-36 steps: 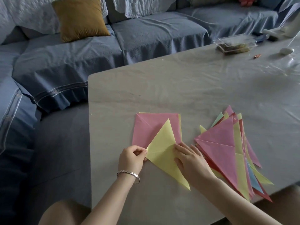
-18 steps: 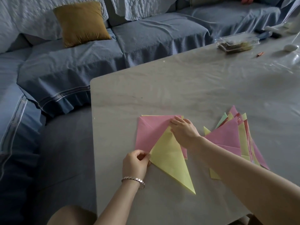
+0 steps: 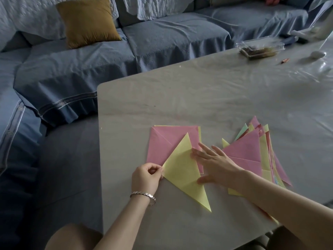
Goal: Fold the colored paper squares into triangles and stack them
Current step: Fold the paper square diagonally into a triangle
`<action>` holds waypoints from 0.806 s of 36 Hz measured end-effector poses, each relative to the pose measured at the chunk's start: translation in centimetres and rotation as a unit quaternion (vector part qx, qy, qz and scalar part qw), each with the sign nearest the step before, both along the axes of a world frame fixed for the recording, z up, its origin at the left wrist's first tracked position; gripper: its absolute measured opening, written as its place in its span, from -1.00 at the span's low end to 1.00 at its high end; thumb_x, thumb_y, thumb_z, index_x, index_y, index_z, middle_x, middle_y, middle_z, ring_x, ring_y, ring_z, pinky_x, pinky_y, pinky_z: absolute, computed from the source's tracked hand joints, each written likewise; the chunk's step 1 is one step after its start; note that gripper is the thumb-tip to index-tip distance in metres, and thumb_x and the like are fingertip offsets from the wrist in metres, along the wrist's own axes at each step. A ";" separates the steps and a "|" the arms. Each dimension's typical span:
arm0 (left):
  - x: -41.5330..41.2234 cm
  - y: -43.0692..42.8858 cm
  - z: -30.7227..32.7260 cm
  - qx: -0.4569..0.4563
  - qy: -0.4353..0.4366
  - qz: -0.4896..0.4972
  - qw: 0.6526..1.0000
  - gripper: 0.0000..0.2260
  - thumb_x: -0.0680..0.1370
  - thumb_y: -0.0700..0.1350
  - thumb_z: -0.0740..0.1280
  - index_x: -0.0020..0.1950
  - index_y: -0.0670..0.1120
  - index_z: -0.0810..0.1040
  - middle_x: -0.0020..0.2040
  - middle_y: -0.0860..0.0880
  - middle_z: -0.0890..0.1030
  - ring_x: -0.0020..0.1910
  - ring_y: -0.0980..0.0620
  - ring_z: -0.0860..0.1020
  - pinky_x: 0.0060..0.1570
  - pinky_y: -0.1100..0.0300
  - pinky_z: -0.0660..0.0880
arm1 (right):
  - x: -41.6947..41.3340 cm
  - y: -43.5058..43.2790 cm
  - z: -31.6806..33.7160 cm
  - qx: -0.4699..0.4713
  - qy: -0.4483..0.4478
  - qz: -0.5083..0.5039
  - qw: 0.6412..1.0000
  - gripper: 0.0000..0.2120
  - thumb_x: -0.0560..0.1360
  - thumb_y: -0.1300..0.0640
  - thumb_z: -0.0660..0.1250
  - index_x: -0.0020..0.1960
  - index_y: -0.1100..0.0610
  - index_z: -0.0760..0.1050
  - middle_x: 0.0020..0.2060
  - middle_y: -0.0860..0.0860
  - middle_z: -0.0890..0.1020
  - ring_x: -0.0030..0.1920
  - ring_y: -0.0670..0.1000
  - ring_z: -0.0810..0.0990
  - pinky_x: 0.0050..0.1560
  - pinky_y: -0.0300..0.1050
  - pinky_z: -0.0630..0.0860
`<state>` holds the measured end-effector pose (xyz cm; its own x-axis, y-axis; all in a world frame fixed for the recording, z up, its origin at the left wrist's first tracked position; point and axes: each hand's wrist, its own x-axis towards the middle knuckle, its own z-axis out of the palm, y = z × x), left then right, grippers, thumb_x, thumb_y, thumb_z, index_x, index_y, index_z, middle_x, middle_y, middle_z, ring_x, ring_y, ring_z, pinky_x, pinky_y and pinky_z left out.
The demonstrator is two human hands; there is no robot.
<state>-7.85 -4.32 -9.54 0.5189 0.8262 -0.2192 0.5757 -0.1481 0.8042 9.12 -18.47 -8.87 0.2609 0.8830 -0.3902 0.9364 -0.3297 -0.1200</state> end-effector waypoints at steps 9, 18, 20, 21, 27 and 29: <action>0.0 -0.2 -0.1 0.009 -0.005 0.003 1.000 -0.81 0.44 -0.18 0.40 -0.36 0.01 0.56 -0.47 0.08 0.59 -0.43 0.19 0.52 -0.45 0.49 0.35 | -1.6 -2.7 -0.2 0.008 0.038 0.021 0.999 0.30 -0.07 -0.63 -0.15 0.52 0.05 -0.18 0.35 -0.17 -0.32 0.29 -0.04 -0.55 0.37 -0.13 -0.40; 0.3 -0.6 1.0 -0.077 -0.063 0.061 0.993 -0.81 0.44 -0.30 0.36 -0.35 -0.09 0.56 -0.55 0.06 0.53 -0.47 0.08 0.50 -0.24 0.15 0.52 | -3.9 -3.7 1.4 0.092 0.132 -0.061 0.985 -0.02 0.10 -0.50 0.17 0.46 -0.23 0.03 0.43 -0.11 -0.27 0.43 -0.07 -0.40 0.40 -0.10 -0.31; 0.5 -1.2 1.9 -0.117 -0.110 0.059 0.985 -0.83 0.46 -0.32 0.35 -0.31 -0.13 0.56 -0.49 0.01 0.55 -0.52 0.15 0.51 -0.34 0.20 0.52 | -4.4 -3.5 1.5 0.175 0.177 -0.156 0.956 -0.24 0.29 -0.33 0.32 0.39 -0.33 0.05 0.49 -0.05 -0.13 0.50 -0.02 -0.15 0.44 -0.09 -0.05; 0.7 -1.7 2.5 -0.142 -0.135 0.052 0.979 -0.85 0.47 -0.32 0.35 -0.28 -0.15 0.55 -0.46 -0.02 0.56 -0.52 0.18 0.52 -0.40 0.28 0.53 | -4.7 -3.5 1.6 0.231 0.204 -0.197 0.931 -0.36 0.37 -0.22 0.35 0.33 -0.36 0.08 0.49 -0.03 0.02 0.48 -0.02 0.04 0.39 -0.16 0.10; 2.0 -3.1 4.6 -0.187 -0.197 -0.018 0.962 -0.89 0.47 -0.29 0.37 -0.24 -0.14 0.56 -0.46 0.03 0.60 -0.46 0.16 0.57 -0.45 0.33 0.51 | -4.6 -3.5 2.1 0.437 0.260 -0.354 0.785 -0.61 0.39 0.23 0.46 -0.08 -0.26 0.48 -0.15 -0.28 0.57 -0.18 -0.38 0.52 -0.17 -0.53 0.38; 2.1 -2.8 4.6 -0.136 -0.178 -0.042 0.974 -0.88 0.47 -0.26 0.37 -0.26 -0.12 0.57 -0.41 0.02 0.60 -0.40 0.12 0.57 -0.37 0.30 0.52 | -4.0 -4.4 2.7 0.459 0.250 -0.395 0.755 -0.67 0.39 0.28 0.44 -0.14 -0.17 0.53 -0.17 -0.25 0.59 -0.20 -0.31 0.55 -0.19 -0.50 0.42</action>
